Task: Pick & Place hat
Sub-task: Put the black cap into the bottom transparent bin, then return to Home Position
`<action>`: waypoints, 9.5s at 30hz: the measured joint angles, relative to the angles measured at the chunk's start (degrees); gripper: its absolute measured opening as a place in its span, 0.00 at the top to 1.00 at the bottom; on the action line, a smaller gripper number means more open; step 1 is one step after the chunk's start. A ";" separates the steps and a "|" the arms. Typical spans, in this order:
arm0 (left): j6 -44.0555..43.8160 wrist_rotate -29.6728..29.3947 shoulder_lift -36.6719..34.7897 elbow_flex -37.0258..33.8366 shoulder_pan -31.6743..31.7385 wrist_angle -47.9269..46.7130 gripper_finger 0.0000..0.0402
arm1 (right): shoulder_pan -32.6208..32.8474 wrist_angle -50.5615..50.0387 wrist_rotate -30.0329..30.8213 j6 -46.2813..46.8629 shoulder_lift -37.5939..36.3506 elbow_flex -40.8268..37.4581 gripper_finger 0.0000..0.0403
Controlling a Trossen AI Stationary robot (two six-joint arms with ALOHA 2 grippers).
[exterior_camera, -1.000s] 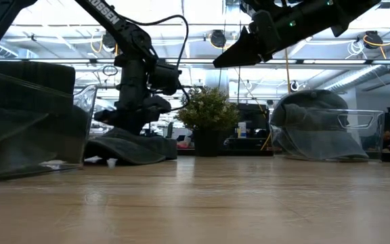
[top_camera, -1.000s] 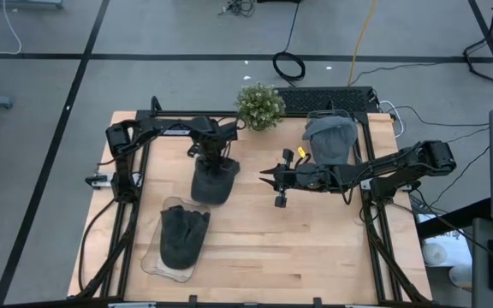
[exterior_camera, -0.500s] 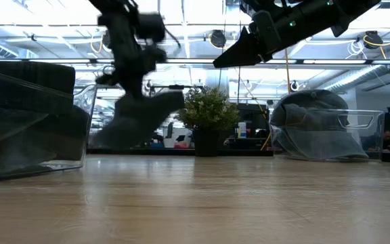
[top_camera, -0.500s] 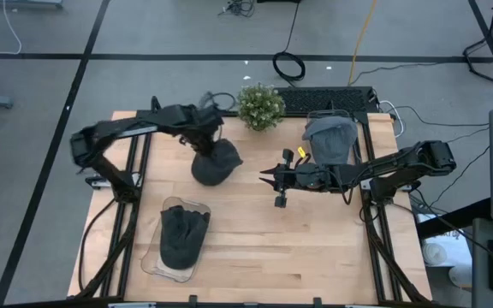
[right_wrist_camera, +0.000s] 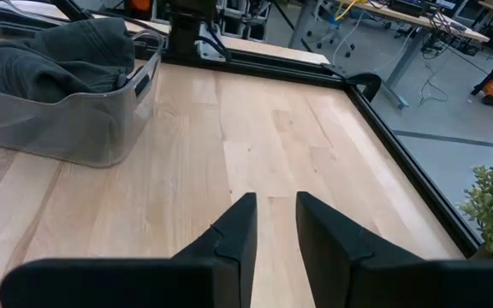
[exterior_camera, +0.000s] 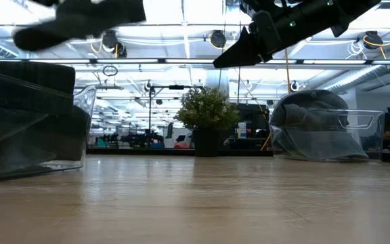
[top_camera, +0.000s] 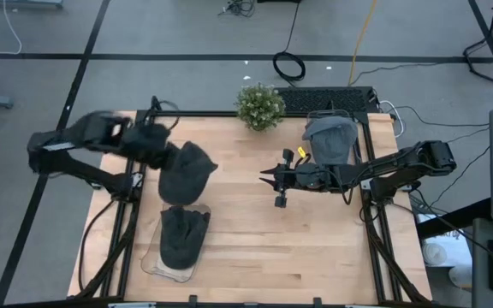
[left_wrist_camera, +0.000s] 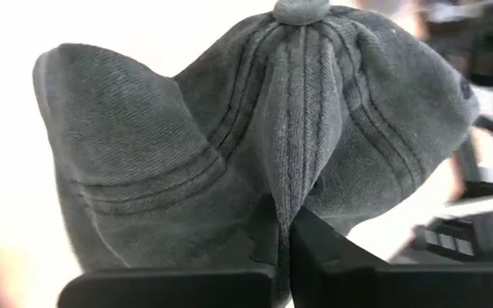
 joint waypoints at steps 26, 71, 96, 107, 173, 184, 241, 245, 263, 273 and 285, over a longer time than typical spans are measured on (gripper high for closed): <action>-72.56 -21.69 23.75 1.77 -53.70 -5.94 1.00 | 0.00 -0.96 0.00 0.00 0.00 0.00 0.81; -67.65 -12.91 35.77 1.73 -49.97 -7.62 0.97 | 0.00 -0.85 -0.02 1.46 0.00 0.00 0.81; -24.36 -20.32 24.56 1.86 -53.04 13.10 0.50 | 0.00 -0.63 -0.02 1.43 0.00 0.00 0.81; -43.28 -11.57 33.75 1.71 -54.81 3.59 0.97 | 0.00 -0.22 -0.02 1.35 0.00 0.00 0.81; 11.15 -62.04 -16.18 -22.74 -46.72 4.31 0.86 | 0.02 -11.24 0.07 5.32 -14.72 0.04 0.81; 34.88 -56.35 -47.38 -54.87 -46.16 39.68 0.86 | 0.00 -25.81 -1.16 10.29 -18.64 -0.12 0.81; 53.17 -46.07 -64.27 -68.54 -45.79 48.88 0.86 | -13.25 -16.96 -24.96 13.72 -79.77 -43.04 0.83; 51.97 -46.09 -64.26 -68.54 -45.79 48.78 0.86 | -13.25 -15.23 -25.15 14.41 -79.43 -44.72 0.83; 47.56 -45.78 -64.21 -68.54 -45.79 48.84 0.86 | -13.25 -14.19 -25.20 14.10 -79.14 -44.78 0.83; 58.33 -53.36 -64.21 -68.54 -45.79 51.90 0.86 | -13.25 -14.12 -25.20 14.95 -79.14 -44.78 0.83; 60.52 -34.97 -64.19 -73.33 -45.79 65.42 0.85 | -13.22 -14.12 -25.20 13.53 -79.14 -44.83 0.83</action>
